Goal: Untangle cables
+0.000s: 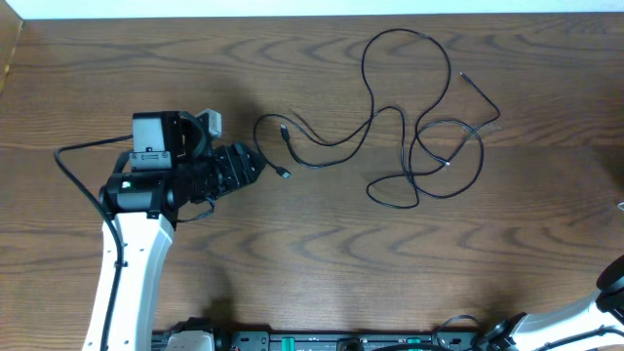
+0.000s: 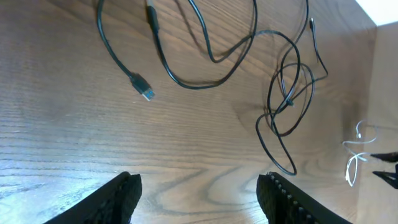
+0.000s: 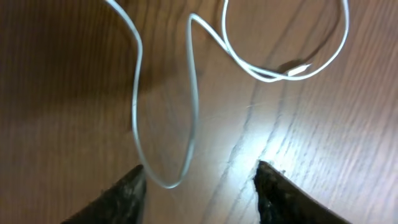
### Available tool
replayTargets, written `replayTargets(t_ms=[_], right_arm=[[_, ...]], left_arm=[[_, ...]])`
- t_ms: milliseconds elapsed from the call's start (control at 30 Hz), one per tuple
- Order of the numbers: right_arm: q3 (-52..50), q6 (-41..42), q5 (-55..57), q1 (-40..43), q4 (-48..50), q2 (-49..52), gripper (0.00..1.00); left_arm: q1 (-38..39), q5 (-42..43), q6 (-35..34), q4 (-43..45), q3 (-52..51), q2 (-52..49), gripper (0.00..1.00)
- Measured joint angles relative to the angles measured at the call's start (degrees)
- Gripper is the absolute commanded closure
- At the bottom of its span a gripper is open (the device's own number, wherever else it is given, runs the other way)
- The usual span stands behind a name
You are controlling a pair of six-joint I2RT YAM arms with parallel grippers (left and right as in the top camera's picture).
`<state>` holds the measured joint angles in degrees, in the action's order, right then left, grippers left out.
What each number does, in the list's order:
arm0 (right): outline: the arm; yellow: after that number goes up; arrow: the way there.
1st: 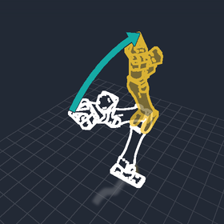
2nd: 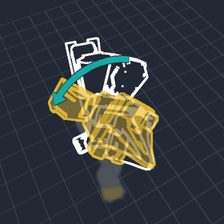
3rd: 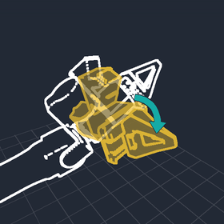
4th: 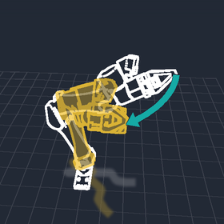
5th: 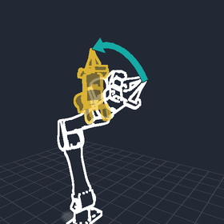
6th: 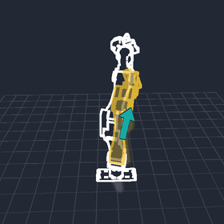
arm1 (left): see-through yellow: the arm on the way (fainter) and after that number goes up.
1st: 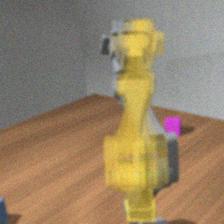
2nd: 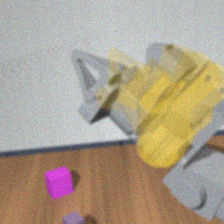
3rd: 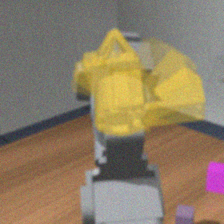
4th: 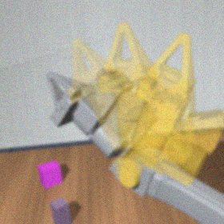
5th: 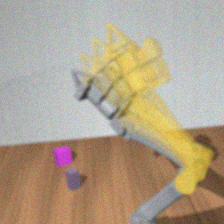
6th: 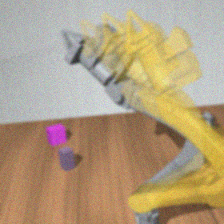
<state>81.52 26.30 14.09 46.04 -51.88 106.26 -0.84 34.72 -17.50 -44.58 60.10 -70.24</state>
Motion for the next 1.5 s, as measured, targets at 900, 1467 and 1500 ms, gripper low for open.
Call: replayTargets(t_ms=[900,1467,1500], right_arm=[[-0.5,-4.1,-5.2,2.3,3.8,4.7,0.54],[-0.5,-7.1,-4.1,2.2,-3.7,4.7,0.47],[-0.5,-8.0,-4.7,2.2,-3.4,4.7,0.46]], left_arm=[[0.8,-0.4,0.9,1.4,0.0,0.0,0.35],[0.8,-0.4,1.1,1.3,0.0,0.0,0.35],[0.8,-0.4,1.2,1.3,0.0,0.0,0.35]])
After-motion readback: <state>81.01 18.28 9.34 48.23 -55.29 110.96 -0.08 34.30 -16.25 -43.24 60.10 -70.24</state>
